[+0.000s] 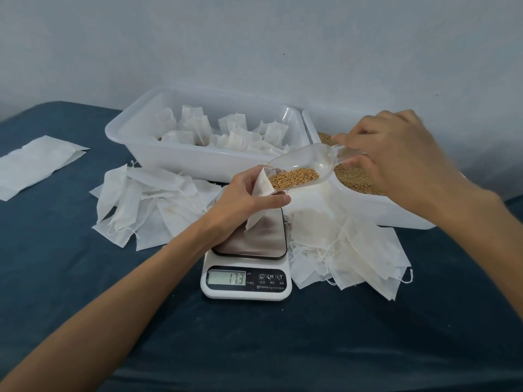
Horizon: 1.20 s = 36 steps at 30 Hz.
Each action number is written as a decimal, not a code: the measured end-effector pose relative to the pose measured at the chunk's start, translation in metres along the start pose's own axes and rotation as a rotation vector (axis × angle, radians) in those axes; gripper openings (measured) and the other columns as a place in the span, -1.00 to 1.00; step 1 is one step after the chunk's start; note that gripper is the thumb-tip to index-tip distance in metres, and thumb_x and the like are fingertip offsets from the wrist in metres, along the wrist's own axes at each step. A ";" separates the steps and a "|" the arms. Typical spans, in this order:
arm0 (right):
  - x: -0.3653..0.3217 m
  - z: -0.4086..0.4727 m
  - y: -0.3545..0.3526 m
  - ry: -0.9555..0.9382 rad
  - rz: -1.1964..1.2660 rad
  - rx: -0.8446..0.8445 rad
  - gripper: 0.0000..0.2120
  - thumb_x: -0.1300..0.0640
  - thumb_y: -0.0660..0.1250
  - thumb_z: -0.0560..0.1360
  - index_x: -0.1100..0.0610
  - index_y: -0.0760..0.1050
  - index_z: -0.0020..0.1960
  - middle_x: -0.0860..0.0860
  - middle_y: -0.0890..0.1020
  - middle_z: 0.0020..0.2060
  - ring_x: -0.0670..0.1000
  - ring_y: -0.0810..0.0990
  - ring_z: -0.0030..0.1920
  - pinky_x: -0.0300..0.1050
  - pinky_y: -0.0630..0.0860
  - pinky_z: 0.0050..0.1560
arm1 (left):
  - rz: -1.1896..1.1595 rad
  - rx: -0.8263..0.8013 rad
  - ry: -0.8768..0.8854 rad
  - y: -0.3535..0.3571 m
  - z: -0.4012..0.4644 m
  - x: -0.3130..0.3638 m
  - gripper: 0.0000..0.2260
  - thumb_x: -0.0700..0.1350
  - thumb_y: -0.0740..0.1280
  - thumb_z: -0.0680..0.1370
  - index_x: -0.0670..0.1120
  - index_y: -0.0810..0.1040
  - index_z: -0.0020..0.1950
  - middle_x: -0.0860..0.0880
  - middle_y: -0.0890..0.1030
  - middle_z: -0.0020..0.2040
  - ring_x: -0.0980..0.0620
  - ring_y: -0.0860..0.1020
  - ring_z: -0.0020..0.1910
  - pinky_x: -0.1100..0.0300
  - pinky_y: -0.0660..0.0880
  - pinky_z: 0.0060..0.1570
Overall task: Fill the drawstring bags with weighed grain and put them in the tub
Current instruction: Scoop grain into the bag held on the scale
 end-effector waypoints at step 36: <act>-0.001 -0.002 0.013 0.102 0.091 -0.097 -0.72 0.16 0.27 0.60 0.13 0.60 0.27 0.10 0.64 0.01 0.21 0.54 0.04 0.18 0.36 0.14 | 0.007 0.096 -0.025 -0.004 -0.002 0.006 -0.67 -0.30 0.51 0.53 -0.14 0.59 0.28 -0.03 0.71 0.01 0.08 0.65 -0.03 0.25 0.53 0.01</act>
Point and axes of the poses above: each hand's wrist, its own z-axis towards the middle knuckle, its own y-axis out of the palm, x = y × z, the point moved 5 cm from there along z, towards the middle knuckle
